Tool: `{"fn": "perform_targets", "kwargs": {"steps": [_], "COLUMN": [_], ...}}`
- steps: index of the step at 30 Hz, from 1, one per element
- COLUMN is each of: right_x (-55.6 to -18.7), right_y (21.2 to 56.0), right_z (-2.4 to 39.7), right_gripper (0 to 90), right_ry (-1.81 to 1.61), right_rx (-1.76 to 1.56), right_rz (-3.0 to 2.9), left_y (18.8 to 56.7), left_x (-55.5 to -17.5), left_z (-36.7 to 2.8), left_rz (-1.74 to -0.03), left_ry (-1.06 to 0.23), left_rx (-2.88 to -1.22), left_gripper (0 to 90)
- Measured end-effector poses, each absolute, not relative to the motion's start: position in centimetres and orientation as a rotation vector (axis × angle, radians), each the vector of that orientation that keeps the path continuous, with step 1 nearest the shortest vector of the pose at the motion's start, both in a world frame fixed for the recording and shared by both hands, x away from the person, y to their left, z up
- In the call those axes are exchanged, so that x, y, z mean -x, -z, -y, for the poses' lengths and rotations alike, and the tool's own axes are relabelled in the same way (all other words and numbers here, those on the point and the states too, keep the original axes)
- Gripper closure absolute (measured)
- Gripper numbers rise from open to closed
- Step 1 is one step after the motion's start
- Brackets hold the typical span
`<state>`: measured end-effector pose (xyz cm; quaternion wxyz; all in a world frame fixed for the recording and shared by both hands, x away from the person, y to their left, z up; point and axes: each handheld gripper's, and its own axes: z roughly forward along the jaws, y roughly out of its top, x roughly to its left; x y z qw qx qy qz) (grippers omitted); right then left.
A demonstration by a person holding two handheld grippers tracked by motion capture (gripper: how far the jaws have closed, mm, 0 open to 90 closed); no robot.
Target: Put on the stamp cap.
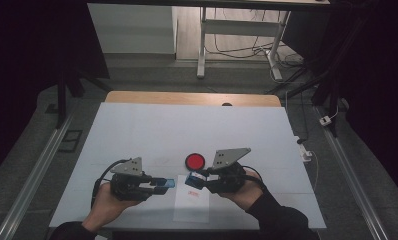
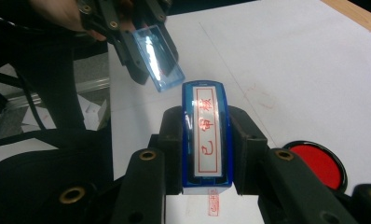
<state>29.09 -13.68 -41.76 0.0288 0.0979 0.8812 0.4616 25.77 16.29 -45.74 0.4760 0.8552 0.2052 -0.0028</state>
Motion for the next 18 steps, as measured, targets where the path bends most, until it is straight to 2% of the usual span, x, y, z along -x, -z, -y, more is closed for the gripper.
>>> {"fn": "perform_targets", "kwargs": {"steps": [18], "right_x": [-29.0], "right_y": [41.2], "right_z": [13.7], "right_gripper": [69.5], "right_ry": [-1.491], "right_rx": [-0.269], "right_rz": [-2.711], "left_y": [46.7], "left_x": [-27.7], "left_z": [-13.9], "left_rz": [-0.368], "left_ry": [0.105], "left_rx": [-2.118], "left_gripper": [68.5]}}
